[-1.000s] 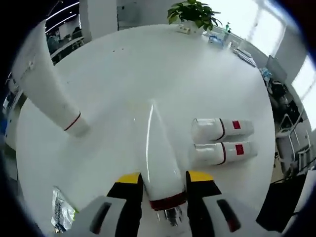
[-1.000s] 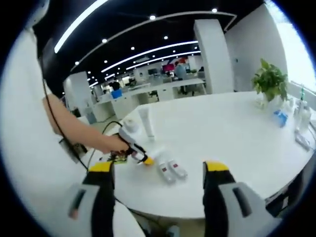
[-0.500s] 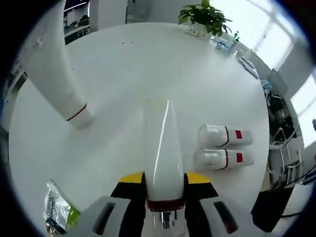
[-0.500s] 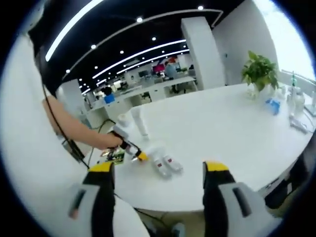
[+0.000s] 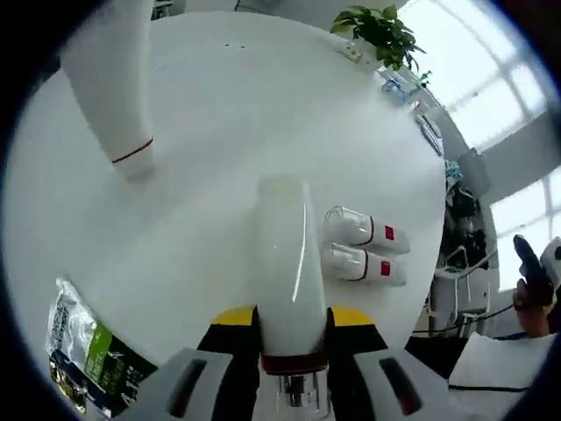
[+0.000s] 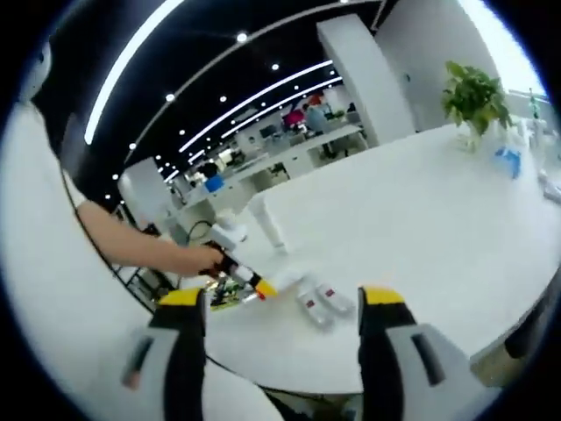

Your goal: Arrange the skincare products in the storage area until every visible bottle or jar stands upright without overlapping.

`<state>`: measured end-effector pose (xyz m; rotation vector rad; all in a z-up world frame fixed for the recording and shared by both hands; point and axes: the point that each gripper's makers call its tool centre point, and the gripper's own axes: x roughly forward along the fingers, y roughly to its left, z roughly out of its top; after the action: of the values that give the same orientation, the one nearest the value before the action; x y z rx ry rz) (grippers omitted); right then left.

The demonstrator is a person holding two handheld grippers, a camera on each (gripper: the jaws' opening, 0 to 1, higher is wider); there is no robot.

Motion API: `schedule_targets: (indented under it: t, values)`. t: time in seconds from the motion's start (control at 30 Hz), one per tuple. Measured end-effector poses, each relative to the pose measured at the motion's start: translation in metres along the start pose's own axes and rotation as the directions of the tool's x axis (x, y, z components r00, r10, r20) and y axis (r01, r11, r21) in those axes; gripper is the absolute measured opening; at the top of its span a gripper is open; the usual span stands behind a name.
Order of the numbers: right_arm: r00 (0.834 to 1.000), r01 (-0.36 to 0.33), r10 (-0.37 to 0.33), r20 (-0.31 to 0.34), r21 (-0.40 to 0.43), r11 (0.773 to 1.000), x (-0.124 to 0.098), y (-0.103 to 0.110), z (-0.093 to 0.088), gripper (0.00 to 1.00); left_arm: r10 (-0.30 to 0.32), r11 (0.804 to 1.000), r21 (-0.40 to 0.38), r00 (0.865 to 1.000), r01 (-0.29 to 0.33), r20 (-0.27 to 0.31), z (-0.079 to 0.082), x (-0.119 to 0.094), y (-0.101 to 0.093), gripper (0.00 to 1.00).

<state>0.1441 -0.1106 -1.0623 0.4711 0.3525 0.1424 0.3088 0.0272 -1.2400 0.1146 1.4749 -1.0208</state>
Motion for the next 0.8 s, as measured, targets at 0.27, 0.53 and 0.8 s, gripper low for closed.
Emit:
schedule_targets:
  t: [0.27, 0.53, 0.8]
  values:
    - [0.993, -0.115, 0.117, -0.012, 0.107, 0.988, 0.03, 0.025, 0.007, 0.68, -0.16, 0.936, -0.31, 0.986, 0.167, 0.049, -0.013, -0.011, 0.002, 0.27]
    - [0.973, -0.195, 0.223, -0.054, 0.313, 0.929, 0.067, 0.044, -0.002, 0.64, -0.261, 0.823, -0.478, 0.951, 0.308, 0.163, -0.026, -0.026, -0.019, 0.27]
    - [0.924, -0.237, 0.341, -0.172, 0.441, 0.866, 0.104, 0.07, -0.024, 0.62, -0.33, 0.672, -0.601, 0.901, 0.433, 0.281, -0.037, -0.03, -0.038, 0.27]
